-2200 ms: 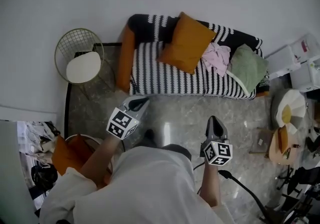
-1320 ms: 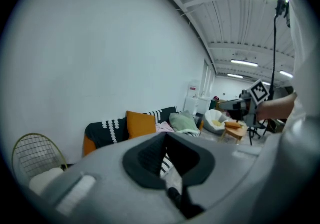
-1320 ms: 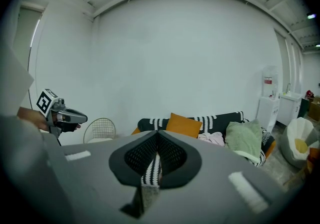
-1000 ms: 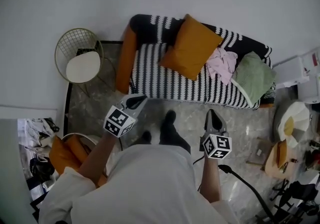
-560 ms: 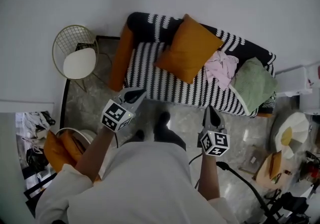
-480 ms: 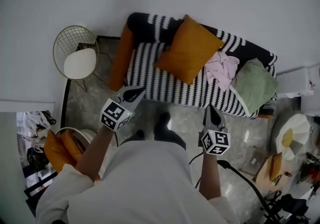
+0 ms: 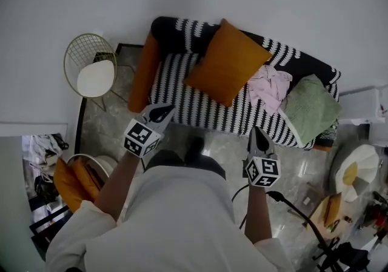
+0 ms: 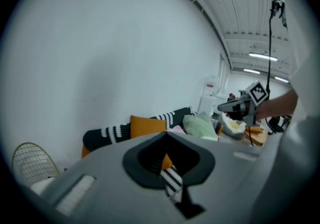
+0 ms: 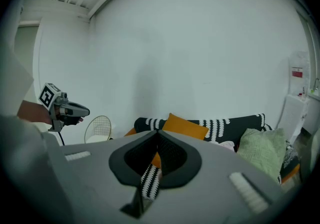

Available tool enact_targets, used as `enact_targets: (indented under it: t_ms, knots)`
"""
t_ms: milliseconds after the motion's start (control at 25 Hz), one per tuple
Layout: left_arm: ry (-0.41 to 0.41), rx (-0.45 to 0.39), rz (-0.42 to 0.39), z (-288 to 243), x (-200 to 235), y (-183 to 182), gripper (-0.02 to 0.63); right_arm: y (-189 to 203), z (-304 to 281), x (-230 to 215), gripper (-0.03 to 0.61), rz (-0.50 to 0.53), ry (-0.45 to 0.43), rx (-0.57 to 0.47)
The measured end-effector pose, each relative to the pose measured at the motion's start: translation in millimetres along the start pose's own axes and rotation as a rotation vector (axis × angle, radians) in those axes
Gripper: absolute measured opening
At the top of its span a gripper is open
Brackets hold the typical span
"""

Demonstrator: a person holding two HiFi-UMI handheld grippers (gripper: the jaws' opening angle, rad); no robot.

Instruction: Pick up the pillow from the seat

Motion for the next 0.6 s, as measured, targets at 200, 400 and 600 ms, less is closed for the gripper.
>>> enact_targets:
  t_ms: [200,400,600]
  knots:
    - [0.027,-0.022,0.03,-20,5,-1,0.0,1,-20,-12,0.006,-0.002,-0.008,0.034]
    - [0.037,0.0,0.017,-49,16,3,0.001,6,-45,-26,0.008,-0.005,-0.016,0.067]
    - [0.066,0.037,0.025,-75,25,16,0.002,15,-72,-37,0.018,-0.014,-0.01,0.102]
Point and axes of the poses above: the fingertips, and each gripper's own axes: z backward along the fingers, x to its left, y out of its underside, the point moved 1 cm from there along z, backward along the fingers, and after that the axes turned 14 degrees about -z, right-handed, at the moved point
